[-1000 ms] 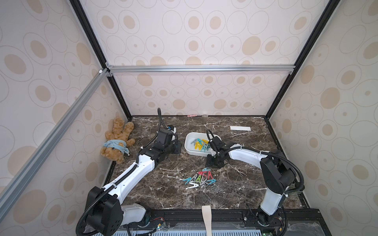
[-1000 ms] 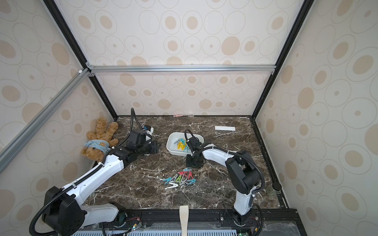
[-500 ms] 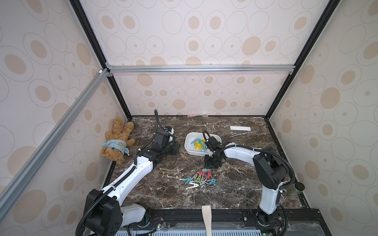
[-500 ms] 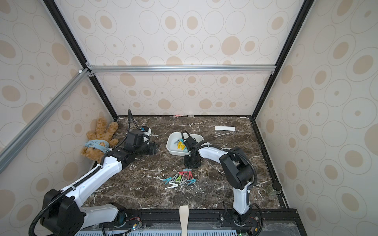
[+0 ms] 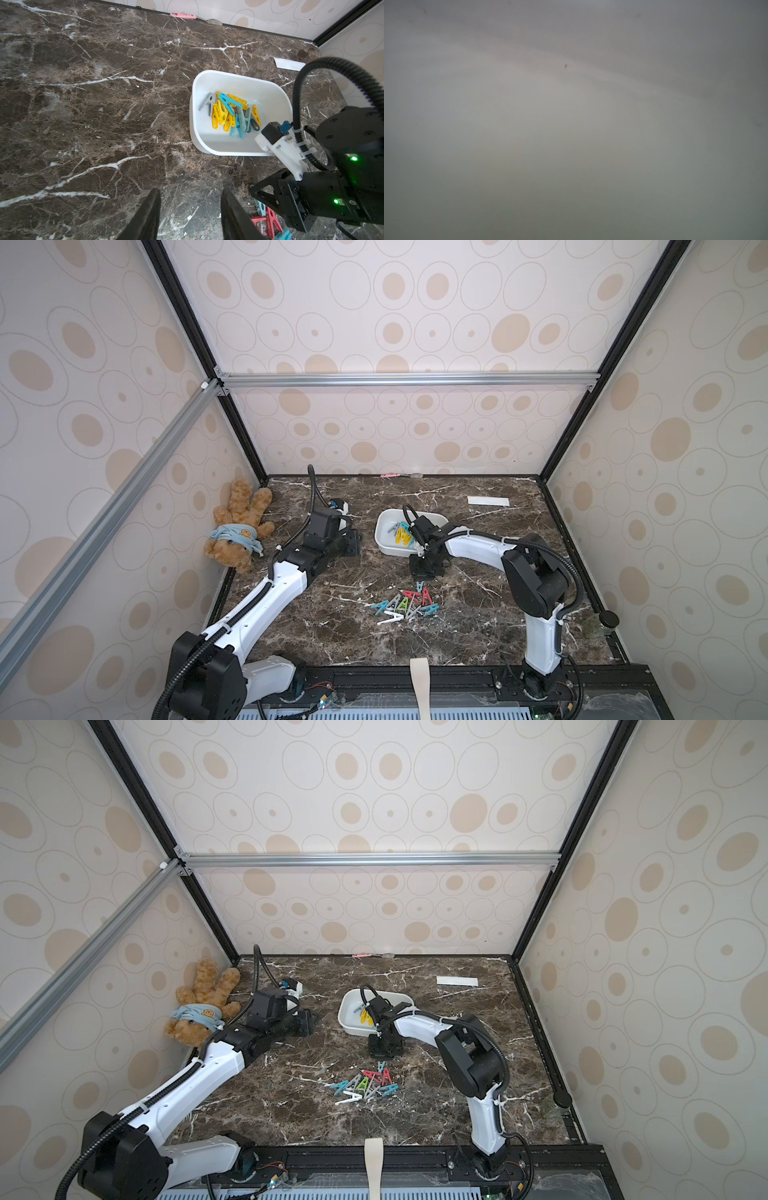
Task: Put the clothespins into the storage box
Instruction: Pick up the clothespin from the center of the board, then place the clothespin in the storage box.
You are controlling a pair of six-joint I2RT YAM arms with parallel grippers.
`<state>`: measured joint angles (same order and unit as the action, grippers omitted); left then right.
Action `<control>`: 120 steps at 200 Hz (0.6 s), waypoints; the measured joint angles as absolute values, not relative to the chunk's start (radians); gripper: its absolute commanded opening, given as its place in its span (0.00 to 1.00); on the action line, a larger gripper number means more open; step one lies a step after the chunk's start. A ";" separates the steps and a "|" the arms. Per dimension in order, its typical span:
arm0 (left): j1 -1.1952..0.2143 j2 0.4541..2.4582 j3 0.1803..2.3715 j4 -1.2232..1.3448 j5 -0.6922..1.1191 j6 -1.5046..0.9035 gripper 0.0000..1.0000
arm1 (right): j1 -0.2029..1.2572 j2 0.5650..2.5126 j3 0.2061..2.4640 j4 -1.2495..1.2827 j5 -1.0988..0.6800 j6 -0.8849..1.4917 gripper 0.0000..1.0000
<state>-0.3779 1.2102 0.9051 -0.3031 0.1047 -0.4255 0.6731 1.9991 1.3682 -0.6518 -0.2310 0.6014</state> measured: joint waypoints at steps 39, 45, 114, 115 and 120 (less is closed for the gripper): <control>-0.375 1.194 0.899 -0.313 0.091 -0.426 0.48 | 0.673 2.009 1.391 -0.661 -0.223 0.570 0.00; -0.374 1.192 0.898 -0.315 0.087 -0.426 0.48 | 0.673 2.009 1.392 -0.664 -0.222 0.562 0.00; -0.370 1.187 0.894 -0.321 0.076 -0.473 0.48 | 0.652 1.883 1.504 -0.746 -0.271 0.471 0.00; -0.370 1.188 0.894 -0.320 0.076 -0.476 0.48 | 0.651 1.880 1.509 -0.747 -0.273 0.470 0.00; -0.370 1.190 0.894 -0.319 0.076 -0.482 0.48 | 0.642 1.871 1.529 -0.752 -0.281 0.461 0.00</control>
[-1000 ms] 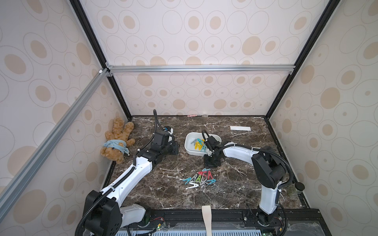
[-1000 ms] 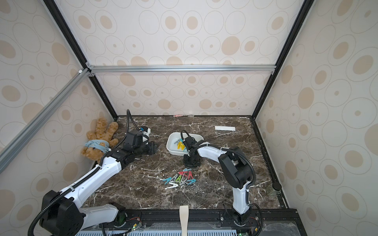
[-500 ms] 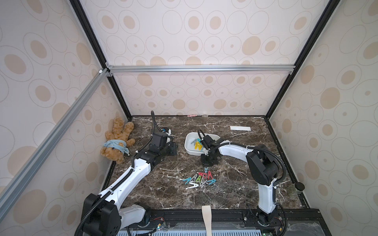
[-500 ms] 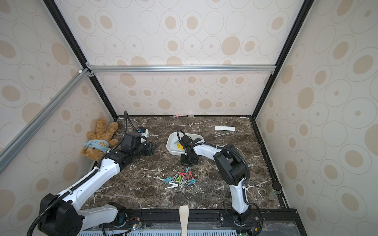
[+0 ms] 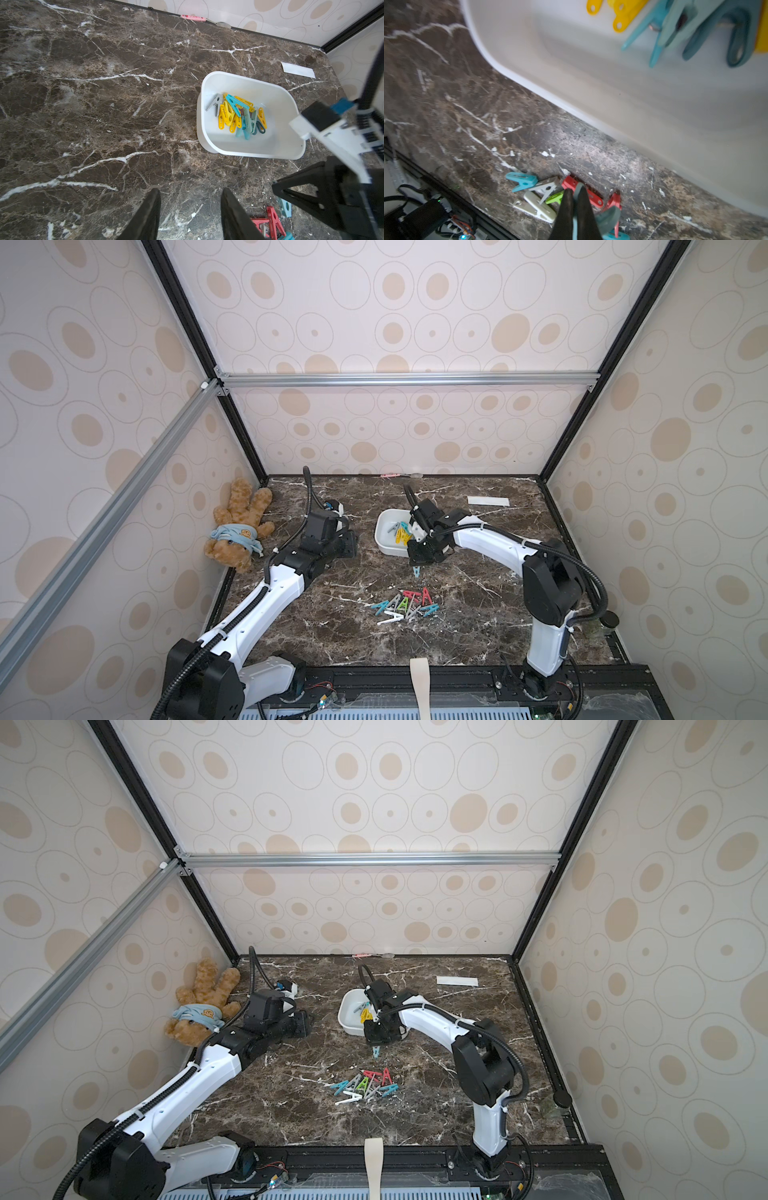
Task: Put the clothespins into the storage box
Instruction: Place the clothespin in the storage box.
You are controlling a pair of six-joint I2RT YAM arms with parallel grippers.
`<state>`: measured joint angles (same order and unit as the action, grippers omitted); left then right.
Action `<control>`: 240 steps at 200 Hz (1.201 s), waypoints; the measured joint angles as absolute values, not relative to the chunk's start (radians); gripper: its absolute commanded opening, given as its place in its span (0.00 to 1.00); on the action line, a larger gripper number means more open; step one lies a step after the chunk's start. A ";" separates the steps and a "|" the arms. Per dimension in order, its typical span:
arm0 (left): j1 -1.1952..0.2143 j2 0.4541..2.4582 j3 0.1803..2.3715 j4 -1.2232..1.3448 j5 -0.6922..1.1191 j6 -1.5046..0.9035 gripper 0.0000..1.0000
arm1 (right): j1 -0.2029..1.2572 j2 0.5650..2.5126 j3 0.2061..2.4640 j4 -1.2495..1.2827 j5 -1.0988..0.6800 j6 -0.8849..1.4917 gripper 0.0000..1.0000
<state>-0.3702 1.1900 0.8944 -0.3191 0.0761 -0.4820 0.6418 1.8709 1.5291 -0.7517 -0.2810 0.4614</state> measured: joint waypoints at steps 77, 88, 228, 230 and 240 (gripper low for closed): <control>-0.368 1.265 0.911 -0.310 0.083 -0.565 0.48 | 0.473 2.033 1.888 -0.810 -0.281 0.280 0.00; -0.368 1.272 0.911 -0.310 0.087 -0.578 0.48 | 0.469 2.081 1.919 -0.818 -0.279 0.259 0.00; -0.366 1.378 0.995 -0.414 0.124 -0.585 0.59 | 0.411 2.175 1.833 -0.779 -0.275 0.192 0.41; -0.366 1.378 0.996 -0.416 0.125 -0.585 0.59 | 0.411 2.174 1.832 -0.780 -0.274 0.191 0.41; -0.366 1.379 1.003 -0.425 0.126 -0.583 0.59 | 0.411 2.165 1.831 -0.778 -0.271 0.189 0.42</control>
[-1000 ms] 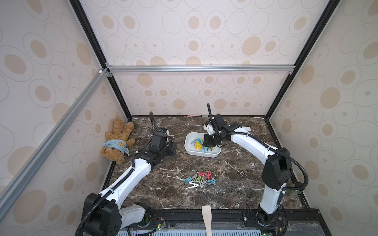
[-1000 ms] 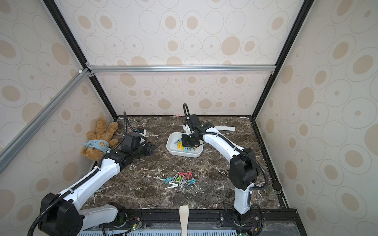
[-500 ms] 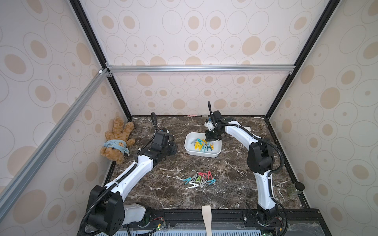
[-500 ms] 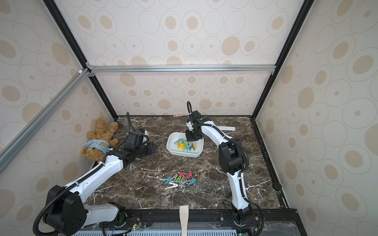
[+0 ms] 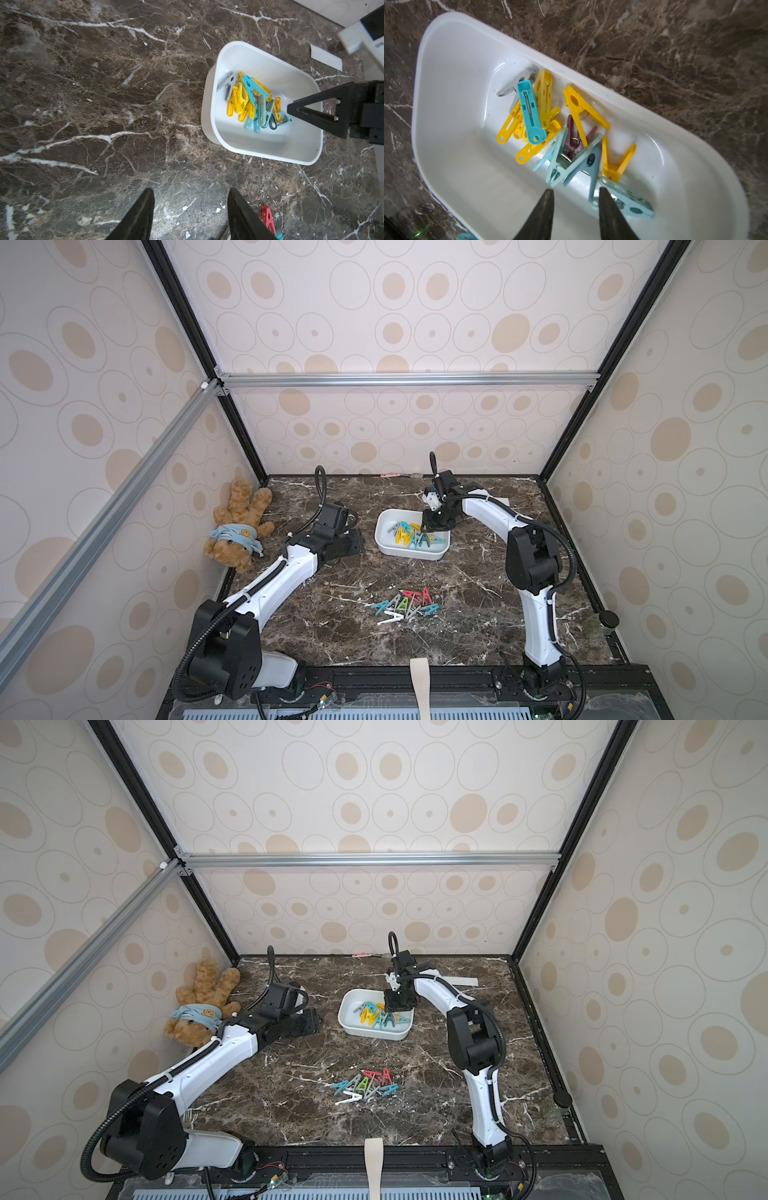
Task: Put the clothespins into the storage box
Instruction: Place the clothespin in the storage box, then pick up the clothespin from the center of the board.
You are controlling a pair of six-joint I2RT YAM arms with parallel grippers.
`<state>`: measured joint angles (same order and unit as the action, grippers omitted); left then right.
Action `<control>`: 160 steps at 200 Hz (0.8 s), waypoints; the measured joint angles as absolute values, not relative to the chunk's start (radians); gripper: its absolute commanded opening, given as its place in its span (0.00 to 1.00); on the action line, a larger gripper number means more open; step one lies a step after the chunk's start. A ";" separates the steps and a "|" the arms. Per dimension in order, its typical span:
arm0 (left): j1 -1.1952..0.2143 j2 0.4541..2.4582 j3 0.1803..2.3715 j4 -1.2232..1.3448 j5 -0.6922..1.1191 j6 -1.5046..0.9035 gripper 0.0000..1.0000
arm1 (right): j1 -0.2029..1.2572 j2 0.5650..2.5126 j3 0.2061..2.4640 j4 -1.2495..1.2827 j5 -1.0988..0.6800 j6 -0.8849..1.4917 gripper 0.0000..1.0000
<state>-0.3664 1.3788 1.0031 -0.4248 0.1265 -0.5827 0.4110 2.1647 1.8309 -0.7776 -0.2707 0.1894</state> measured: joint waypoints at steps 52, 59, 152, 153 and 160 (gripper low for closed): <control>-0.366 1.418 1.037 -0.476 0.168 -0.534 0.56 | 0.411 1.975 1.783 -0.766 -0.266 0.193 0.44; -0.366 1.428 1.037 -0.487 0.179 -0.523 0.55 | 0.412 1.937 1.764 -0.759 -0.267 0.196 0.44; -0.660 1.378 0.797 -0.548 0.159 -0.469 0.46 | 0.472 1.670 1.388 -0.668 -0.297 0.276 0.43; -0.662 1.377 0.795 -0.548 0.160 -0.469 0.46 | 0.472 1.670 1.386 -0.667 -0.298 0.277 0.43; -0.686 1.368 0.774 -0.548 0.160 -0.477 0.46 | 0.472 1.670 1.371 -0.659 -0.302 0.287 0.42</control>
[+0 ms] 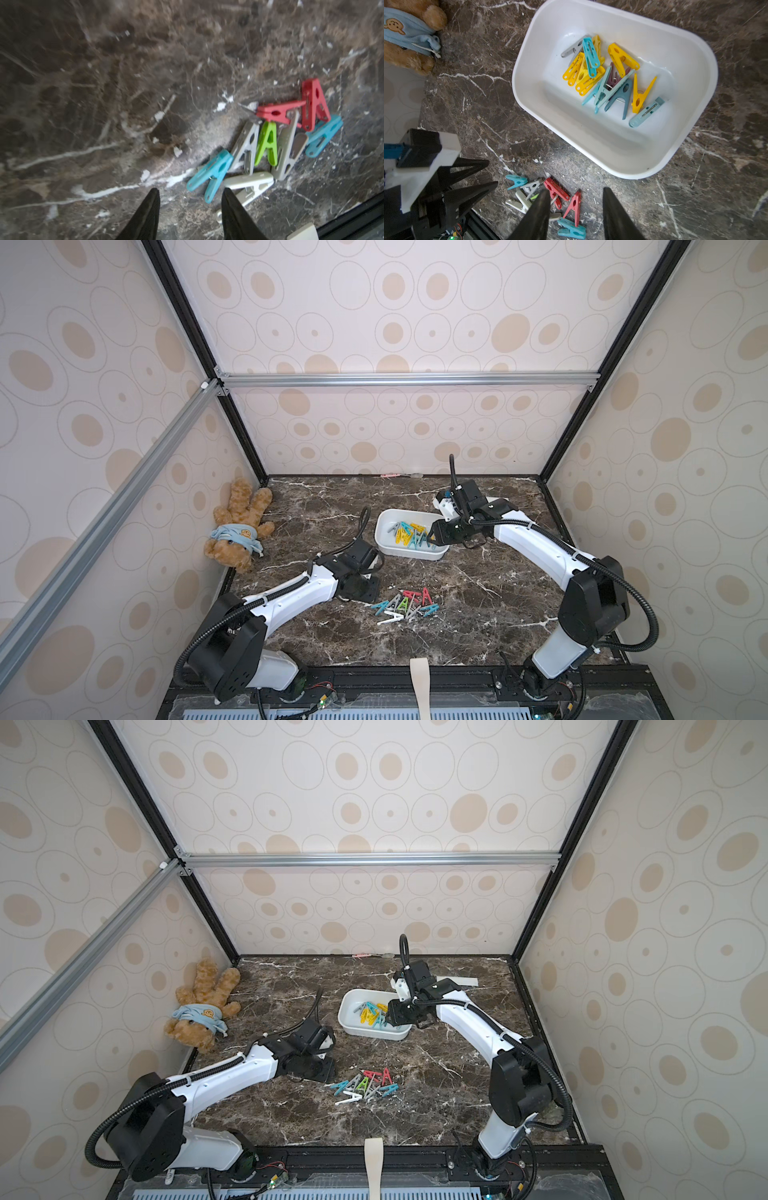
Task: Put the clothespins into the storage box
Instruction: Pick up the clothespin from the center of the board.
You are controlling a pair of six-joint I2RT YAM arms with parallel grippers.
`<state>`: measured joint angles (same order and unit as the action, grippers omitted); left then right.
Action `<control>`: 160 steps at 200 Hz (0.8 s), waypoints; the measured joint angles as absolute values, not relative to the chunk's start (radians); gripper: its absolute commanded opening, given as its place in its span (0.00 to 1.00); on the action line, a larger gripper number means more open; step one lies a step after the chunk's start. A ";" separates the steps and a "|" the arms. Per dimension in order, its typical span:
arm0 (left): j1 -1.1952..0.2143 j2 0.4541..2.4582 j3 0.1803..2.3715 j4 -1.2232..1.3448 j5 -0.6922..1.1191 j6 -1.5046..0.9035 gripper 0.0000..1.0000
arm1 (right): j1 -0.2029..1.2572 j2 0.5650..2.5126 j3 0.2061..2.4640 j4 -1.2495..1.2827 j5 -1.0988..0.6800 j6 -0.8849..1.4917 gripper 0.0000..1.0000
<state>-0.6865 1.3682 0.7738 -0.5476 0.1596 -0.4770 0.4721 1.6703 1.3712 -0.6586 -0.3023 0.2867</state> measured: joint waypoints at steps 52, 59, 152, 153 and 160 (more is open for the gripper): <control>-0.753 1.360 0.724 -0.521 0.151 -0.507 0.40 | 0.482 1.675 1.365 -0.605 -0.338 0.332 0.33; -0.756 1.367 0.724 -0.511 0.147 -0.507 0.40 | 0.484 1.680 1.371 -0.602 -0.341 0.334 0.33; -0.777 1.495 0.746 -0.461 0.111 -0.501 0.30 | 0.487 1.689 1.380 -0.583 -0.344 0.336 0.30; -0.777 1.495 0.747 -0.461 0.111 -0.501 0.30 | 0.487 1.689 1.380 -0.583 -0.344 0.336 0.30; -0.777 1.502 0.752 -0.456 0.110 -0.500 0.29 | 0.487 1.689 1.380 -0.583 -0.344 0.336 0.29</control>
<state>-0.7773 1.5017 0.7517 -0.4561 0.1097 -0.5003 0.4873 1.6890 1.3800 -0.5827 -0.3443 0.3355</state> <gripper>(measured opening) 0.304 0.305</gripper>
